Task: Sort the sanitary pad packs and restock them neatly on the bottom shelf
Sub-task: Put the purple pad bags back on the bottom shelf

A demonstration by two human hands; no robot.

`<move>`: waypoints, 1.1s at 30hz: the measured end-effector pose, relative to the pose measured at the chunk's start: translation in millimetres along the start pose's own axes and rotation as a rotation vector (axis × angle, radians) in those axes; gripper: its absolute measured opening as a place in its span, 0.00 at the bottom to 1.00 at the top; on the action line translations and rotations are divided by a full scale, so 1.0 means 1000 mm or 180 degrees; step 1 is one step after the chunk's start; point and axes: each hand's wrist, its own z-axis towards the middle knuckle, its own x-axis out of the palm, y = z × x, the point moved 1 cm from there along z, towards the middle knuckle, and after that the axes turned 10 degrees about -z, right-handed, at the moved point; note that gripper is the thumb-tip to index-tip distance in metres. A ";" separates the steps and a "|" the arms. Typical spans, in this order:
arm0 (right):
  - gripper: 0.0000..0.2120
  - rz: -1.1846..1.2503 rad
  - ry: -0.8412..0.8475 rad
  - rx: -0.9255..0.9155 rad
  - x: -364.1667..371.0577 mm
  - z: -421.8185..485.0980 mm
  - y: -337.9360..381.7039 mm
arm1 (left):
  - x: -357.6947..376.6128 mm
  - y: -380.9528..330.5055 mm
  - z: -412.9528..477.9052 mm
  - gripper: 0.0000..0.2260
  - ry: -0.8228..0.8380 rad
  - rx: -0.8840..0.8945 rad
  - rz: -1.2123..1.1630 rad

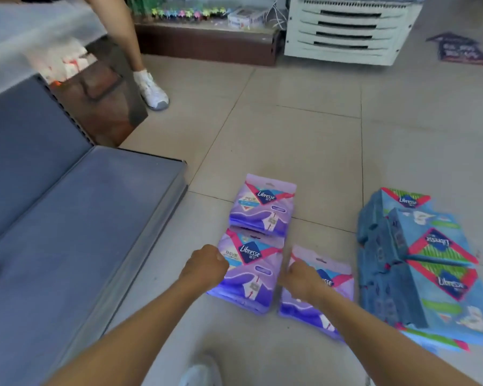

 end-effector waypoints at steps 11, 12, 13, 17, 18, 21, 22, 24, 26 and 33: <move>0.18 0.2430 0.0167 0.0747 0.057 0.087 -0.011 | 0.040 0.043 0.115 0.23 -0.0013 -0.0376 0.0039; 0.18 0.2563 0.0162 0.0780 0.060 0.090 -0.009 | 0.045 0.047 0.121 0.22 0.0122 -0.0466 -0.0144; 0.19 0.2623 0.0117 0.0787 0.063 0.093 -0.008 | 0.049 0.051 0.124 0.22 0.0241 -0.0512 -0.0324; 0.20 0.2696 0.0010 0.0844 0.067 0.100 -0.008 | 0.056 0.059 0.121 0.21 0.0185 -0.0439 -0.0686; 0.21 0.2704 0.0013 0.0862 0.067 0.099 -0.009 | 0.056 0.061 0.120 0.21 0.0134 -0.0452 -0.0738; 0.19 0.2694 0.0009 0.0848 0.064 0.095 -0.010 | 0.054 0.060 0.112 0.18 0.0112 -0.0509 -0.0809; 0.18 0.2703 0.0023 0.0847 0.062 0.091 -0.009 | 0.053 0.060 0.108 0.17 0.0122 -0.0512 -0.0820; 0.16 0.2741 0.0071 0.0803 0.055 0.082 -0.006 | 0.048 0.060 0.099 0.17 0.0131 -0.0536 -0.0884; 0.14 0.2839 0.0061 0.0706 0.044 0.068 0.000 | 0.040 0.056 0.084 0.17 0.0109 -0.0533 -0.0980; 0.16 0.2572 -0.0217 0.0120 -0.029 0.009 0.057 | -0.038 0.013 0.009 0.15 -0.0291 -0.0217 -0.1296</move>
